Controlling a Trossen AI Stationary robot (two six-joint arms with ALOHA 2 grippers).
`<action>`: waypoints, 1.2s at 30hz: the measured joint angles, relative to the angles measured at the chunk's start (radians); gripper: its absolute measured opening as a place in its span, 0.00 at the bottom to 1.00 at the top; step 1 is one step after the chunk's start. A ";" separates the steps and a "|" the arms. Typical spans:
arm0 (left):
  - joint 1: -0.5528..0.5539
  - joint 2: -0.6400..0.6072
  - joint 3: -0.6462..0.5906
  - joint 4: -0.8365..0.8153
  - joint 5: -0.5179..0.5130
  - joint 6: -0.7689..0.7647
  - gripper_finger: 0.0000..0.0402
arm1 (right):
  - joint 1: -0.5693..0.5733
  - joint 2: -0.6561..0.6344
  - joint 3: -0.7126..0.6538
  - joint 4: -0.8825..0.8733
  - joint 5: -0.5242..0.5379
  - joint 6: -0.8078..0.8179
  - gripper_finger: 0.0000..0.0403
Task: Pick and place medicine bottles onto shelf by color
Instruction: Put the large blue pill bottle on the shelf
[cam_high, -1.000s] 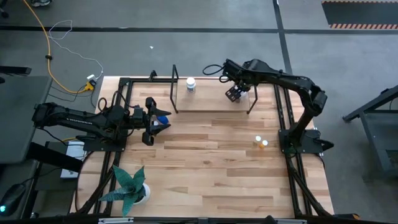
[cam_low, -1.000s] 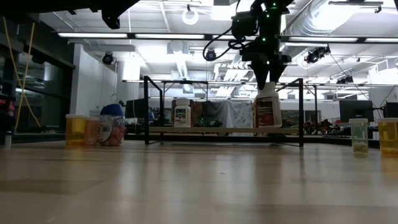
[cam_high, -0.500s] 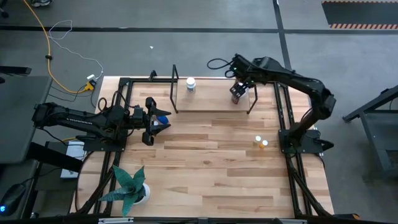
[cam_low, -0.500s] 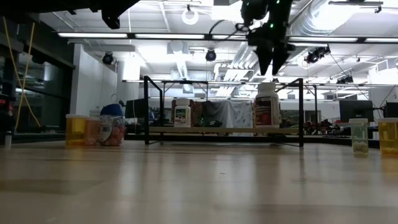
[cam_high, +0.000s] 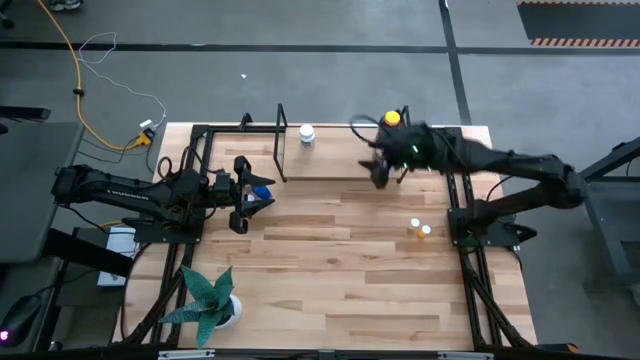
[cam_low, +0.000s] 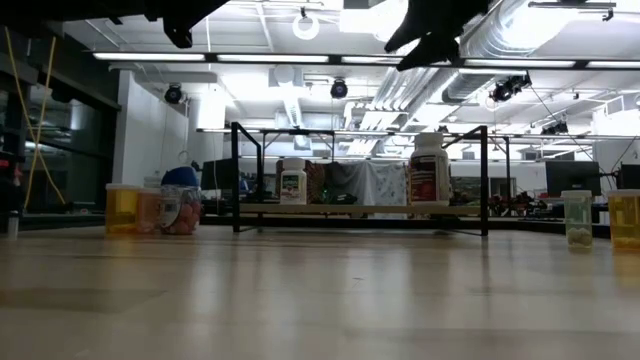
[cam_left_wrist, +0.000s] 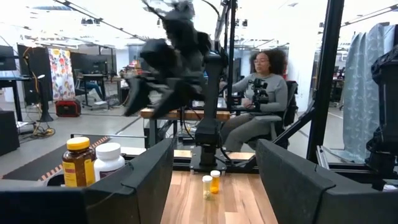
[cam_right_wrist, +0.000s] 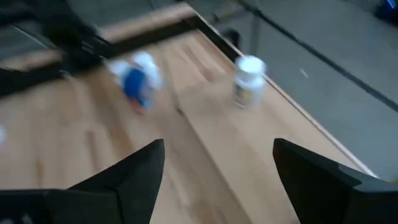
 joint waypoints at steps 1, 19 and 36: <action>0.000 0.000 0.000 0.000 -0.001 0.000 0.54 | 0.022 -0.032 -0.063 0.079 -0.001 0.006 0.72; 0.000 0.000 0.000 0.002 -0.011 0.000 0.54 | 0.242 -0.165 -0.569 0.838 0.009 -0.025 0.72; 0.000 0.000 0.000 0.002 -0.013 0.000 0.54 | 0.248 -0.165 -0.577 0.832 0.077 -0.051 0.72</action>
